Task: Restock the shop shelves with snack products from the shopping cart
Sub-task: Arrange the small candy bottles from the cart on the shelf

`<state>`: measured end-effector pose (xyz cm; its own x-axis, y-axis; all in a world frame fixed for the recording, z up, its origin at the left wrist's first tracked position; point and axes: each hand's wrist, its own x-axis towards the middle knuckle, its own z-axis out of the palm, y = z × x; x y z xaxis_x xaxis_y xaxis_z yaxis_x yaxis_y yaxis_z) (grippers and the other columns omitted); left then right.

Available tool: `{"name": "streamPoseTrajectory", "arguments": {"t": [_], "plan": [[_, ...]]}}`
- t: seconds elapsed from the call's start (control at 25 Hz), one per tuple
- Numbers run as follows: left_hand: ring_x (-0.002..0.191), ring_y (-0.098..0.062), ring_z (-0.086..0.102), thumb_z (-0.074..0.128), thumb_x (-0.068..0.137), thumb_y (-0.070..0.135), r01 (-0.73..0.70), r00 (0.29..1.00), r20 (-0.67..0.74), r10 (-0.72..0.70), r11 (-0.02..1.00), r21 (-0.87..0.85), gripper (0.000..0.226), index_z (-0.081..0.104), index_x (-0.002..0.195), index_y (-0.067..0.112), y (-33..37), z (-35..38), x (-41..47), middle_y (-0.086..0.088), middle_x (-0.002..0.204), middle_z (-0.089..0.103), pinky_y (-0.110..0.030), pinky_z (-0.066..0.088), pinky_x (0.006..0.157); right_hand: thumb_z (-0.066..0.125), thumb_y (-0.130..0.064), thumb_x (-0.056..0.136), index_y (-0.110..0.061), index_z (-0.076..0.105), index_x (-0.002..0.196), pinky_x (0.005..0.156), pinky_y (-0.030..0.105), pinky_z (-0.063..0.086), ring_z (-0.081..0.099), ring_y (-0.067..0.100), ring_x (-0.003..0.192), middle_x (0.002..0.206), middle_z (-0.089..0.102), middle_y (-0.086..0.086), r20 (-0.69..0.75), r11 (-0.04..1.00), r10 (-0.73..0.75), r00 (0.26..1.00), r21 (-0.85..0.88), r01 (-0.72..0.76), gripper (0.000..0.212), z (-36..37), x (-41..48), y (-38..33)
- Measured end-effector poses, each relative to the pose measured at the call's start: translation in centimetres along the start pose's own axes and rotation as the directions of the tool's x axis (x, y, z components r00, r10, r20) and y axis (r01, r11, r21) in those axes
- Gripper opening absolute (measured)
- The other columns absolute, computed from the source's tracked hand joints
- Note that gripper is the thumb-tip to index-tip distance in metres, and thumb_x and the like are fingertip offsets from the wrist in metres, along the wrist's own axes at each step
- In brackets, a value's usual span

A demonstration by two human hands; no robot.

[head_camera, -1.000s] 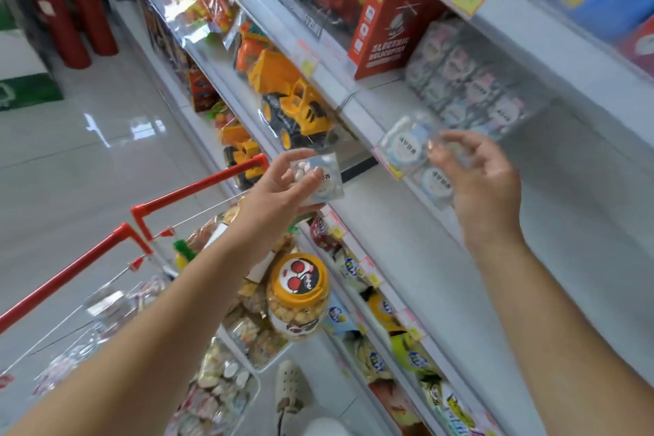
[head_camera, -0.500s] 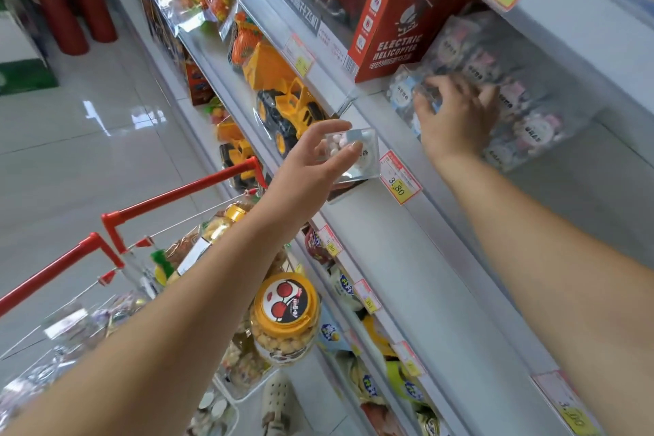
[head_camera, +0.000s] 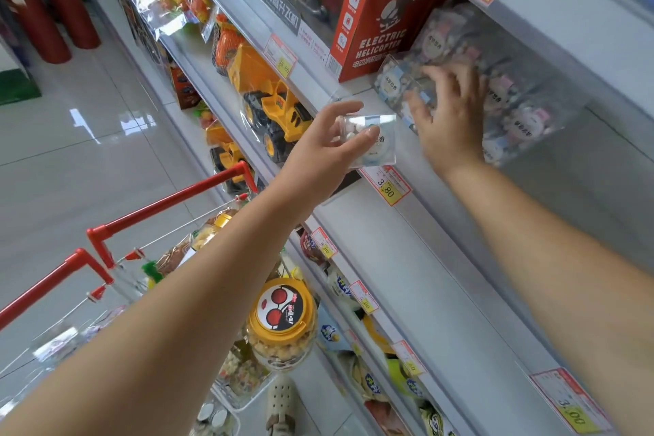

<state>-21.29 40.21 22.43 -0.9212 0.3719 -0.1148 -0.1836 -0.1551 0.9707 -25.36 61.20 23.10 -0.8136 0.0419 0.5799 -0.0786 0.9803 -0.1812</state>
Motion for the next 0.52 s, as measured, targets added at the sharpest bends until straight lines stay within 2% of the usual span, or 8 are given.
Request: {"name": "streamPoseTrajectory", "arguments": {"t": [0.04, 0.12, 0.2, 0.24, 0.32, 0.4, 0.48, 0.52], "plan": [[0.104, -0.014, 0.068, 0.065, 0.095, 0.025, -0.007, 1.0, 0.017, 0.007, 1.0, 0.013, 0.044, 0.051, 0.137, 0.031, 0.4, 0.5, 0.4, -0.002, 0.126, 0.062, -0.038, 0.056, 0.095, 0.049, -0.038, 0.097, -0.013, 0.06, 0.126, 0.099, 0.034, 0.037, 0.051, 0.032, 0.114, 0.122, 0.055, 0.011, 0.011, 0.986, 0.062, 0.998, 0.153, -0.063, 0.039, -1.3, -1.4, -0.9], [0.097, -0.003, 0.065, 0.064, 0.096, 0.025, -0.03, 0.998, 0.061, 0.026, 0.998, 0.063, 0.054, 0.043, 0.146, 0.03, 0.9, 1.2, 1.3, 0.008, 0.113, 0.06, -0.03, 0.055, 0.095, 0.04, -0.042, 0.102, -0.029, 0.051, 0.135, 0.1, 0.027, 0.043, 0.053, 0.016, 0.117, 0.129, 0.055, -0.002, 0.208, 0.87, 0.151, 0.967, 0.436, -0.229, 0.037, -4.2, -4.2, -3.1], [0.088, 0.005, 0.056, 0.064, 0.097, 0.027, -0.069, 0.991, 0.127, 0.046, 0.982, 0.176, 0.064, 0.034, 0.153, 0.031, 1.5, 1.9, 2.3, 0.016, 0.104, 0.054, -0.02, 0.048, 0.091, 0.047, -0.048, 0.098, -0.051, 0.044, 0.132, 0.092, 0.016, 0.043, 0.053, 0.001, 0.111, 0.131, 0.054, -0.016, 0.369, 0.801, 0.119, 0.922, 0.513, -0.308, 0.034, -5.7, -6.0, -3.5], [0.093, 0.005, 0.054, 0.064, 0.097, 0.026, -0.101, 0.984, 0.167, 0.062, 0.967, 0.233, 0.068, 0.03, 0.155, 0.03, 1.8, 2.4, 2.6, 0.016, 0.112, 0.053, -0.019, 0.046, 0.092, 0.055, -0.048, 0.094, -0.058, 0.044, 0.126, 0.088, 0.016, 0.043, 0.053, -0.002, 0.103, 0.129, 0.055, -0.021, 0.378, 0.776, 0.124, 0.917, 0.539, -0.327, 0.035, -6.2, -6.3, -3.2], [0.107, 0.0, 0.054, 0.064, 0.097, 0.023, -0.153, 0.968, 0.237, 0.083, 0.943, 0.295, 0.073, 0.024, 0.157, 0.027, 2.1, 3.5, 3.3, 0.011, 0.135, 0.05, -0.022, 0.046, 0.099, 0.068, -0.045, 0.084, -0.055, 0.052, 0.113, 0.079, 0.025, 0.047, 0.054, 0.001, 0.089, 0.122, 0.059, -0.021, 0.319, 0.723, 0.195, 0.927, 0.592, -0.356, 0.034, -6.8, -5.8, -2.4], [0.111, -0.005, 0.056, 0.064, 0.097, 0.018, -0.146, 0.964, 0.257, 0.072, 0.949, 0.281, 0.074, 0.021, 0.158, 0.025, 2.5, 4.4, 4.3, 0.008, 0.142, 0.049, -0.024, 0.048, 0.098, 0.072, -0.029, 0.084, -0.042, 0.056, 0.105, 0.068, 0.027, 0.049, 0.058, 0.005, 0.08, 0.113, 0.063, -0.016, 0.303, 0.663, 0.245, 0.921, 0.64, -0.388, 0.029, -6.9, -4.9, -1.7], [0.129, -0.011, 0.051, 0.063, 0.097, 0.013, -0.135, 0.975, 0.202, 0.097, 0.973, 0.185, 0.073, 0.023, 0.158, 0.019, 2.9, 4.9, 5.6, 0.002, 0.153, 0.043, -0.028, 0.047, 0.105, 0.071, -0.013, 0.087, -0.033, 0.053, 0.1, 0.065, 0.025, 0.051, 0.062, 0.003, 0.078, 0.102, 0.065, -0.01, 0.28, 0.645, 0.286, 0.917, 0.651, -0.4, 0.03, -6.5, -3.5, -1.3], [0.13, -0.01, 0.051, 0.063, 0.097, 0.016, -0.132, 0.985, 0.133, 0.114, 0.981, 0.14, 0.07, 0.026, 0.157, 0.017, 2.8, 4.8, 6.4, 0.0, 0.153, 0.043, -0.027, 0.047, 0.105, 0.072, -0.012, 0.086, -0.032, 0.051, 0.097, 0.068, 0.025, 0.053, 0.063, 0.002, 0.08, 0.099, 0.065, -0.009, 0.237, 0.653, 0.315, 0.919, 0.649, -0.391, 0.031, -6.2, -2.7, -1.3]]}}
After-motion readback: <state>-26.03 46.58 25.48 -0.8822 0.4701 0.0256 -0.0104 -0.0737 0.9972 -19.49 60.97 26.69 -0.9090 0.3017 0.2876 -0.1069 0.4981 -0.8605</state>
